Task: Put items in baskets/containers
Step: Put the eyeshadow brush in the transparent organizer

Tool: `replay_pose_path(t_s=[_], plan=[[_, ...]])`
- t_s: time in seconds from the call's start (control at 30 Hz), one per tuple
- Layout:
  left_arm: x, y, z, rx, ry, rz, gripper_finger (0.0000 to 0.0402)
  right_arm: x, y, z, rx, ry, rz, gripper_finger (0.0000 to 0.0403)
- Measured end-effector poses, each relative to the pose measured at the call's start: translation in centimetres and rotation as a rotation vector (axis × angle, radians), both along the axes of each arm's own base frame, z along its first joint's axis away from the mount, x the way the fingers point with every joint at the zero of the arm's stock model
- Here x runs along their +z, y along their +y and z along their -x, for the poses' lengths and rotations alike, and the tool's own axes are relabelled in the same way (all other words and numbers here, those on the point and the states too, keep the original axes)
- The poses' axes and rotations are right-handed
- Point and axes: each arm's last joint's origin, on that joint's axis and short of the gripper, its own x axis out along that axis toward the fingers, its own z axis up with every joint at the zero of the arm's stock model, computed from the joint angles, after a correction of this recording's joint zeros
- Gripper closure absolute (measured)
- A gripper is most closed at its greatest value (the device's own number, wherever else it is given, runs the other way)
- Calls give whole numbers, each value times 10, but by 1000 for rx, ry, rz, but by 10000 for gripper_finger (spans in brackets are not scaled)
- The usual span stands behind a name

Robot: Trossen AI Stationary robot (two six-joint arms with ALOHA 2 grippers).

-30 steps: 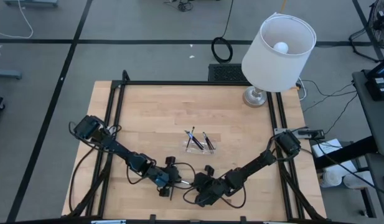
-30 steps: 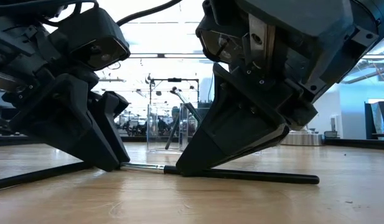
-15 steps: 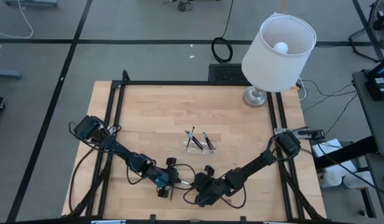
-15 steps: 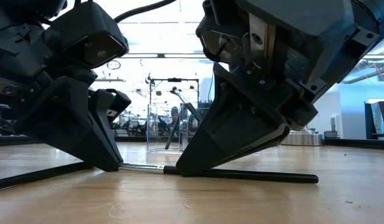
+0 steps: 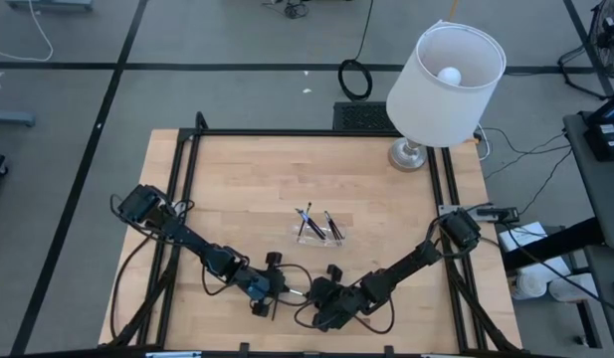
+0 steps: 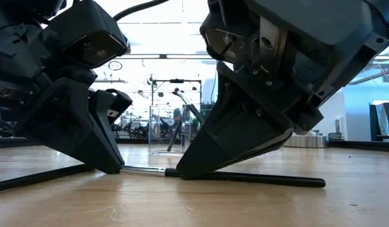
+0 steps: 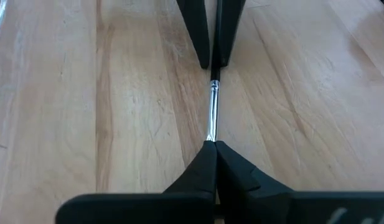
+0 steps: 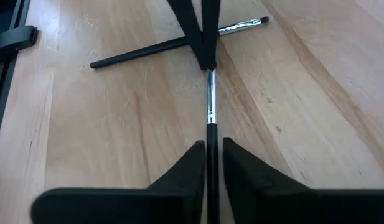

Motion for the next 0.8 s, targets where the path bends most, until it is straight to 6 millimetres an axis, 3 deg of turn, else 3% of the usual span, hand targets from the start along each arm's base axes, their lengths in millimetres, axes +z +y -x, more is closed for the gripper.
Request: replay_pose_path(t_s=[0.17, 0.47, 0.63, 0.8], plan=[[0, 0, 0, -9, -7, -14, 400, 16, 1, -1, 44, -25, -7, 321], [19, 2, -2, 2, -8, -83, 401, 67, 5, 5, 189, -86, -6, 261], [43, 3, -11, 20, 70, -171, 401, 105, 15, 15, 240, -164, -61, 244], [87, 0, -26, 13, 180, -277, 401, 119, 31, 34, 309, -172, -74, 241]])
